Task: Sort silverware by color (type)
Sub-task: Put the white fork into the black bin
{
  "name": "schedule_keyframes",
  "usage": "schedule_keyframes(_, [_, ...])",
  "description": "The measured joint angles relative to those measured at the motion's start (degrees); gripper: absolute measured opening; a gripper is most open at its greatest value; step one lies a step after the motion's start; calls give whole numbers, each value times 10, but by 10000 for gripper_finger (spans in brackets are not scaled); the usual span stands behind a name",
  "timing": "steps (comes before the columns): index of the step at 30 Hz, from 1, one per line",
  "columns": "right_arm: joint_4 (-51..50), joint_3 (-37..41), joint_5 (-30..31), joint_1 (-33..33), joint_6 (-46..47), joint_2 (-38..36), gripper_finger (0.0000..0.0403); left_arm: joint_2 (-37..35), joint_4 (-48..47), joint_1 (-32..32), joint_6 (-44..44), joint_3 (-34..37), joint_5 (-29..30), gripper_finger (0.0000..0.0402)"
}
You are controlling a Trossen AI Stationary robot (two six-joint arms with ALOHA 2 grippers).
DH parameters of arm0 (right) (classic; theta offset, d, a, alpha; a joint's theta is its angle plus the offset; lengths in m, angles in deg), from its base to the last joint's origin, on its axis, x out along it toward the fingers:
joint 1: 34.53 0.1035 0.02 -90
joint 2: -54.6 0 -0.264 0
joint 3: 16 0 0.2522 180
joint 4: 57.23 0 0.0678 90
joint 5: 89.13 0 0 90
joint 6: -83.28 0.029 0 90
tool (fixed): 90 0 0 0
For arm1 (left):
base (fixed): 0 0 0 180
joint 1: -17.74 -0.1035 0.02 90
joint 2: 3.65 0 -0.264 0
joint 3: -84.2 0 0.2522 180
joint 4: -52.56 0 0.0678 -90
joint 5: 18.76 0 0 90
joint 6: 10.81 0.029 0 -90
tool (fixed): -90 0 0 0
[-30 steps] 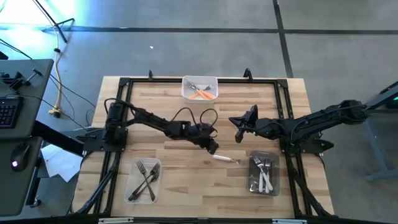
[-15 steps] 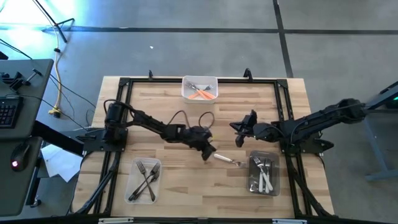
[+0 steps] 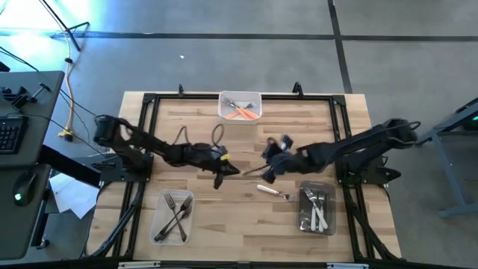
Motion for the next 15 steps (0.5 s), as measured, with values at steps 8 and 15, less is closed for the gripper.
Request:
schedule_keyframes(8, [-223,-165,-166,36,114,151,58,-72,101,-11,41,131,35,0])
schedule_keyframes(15, [-305,-176,-242,54,155,198,143,-73,257,-30,41,233,41,0])
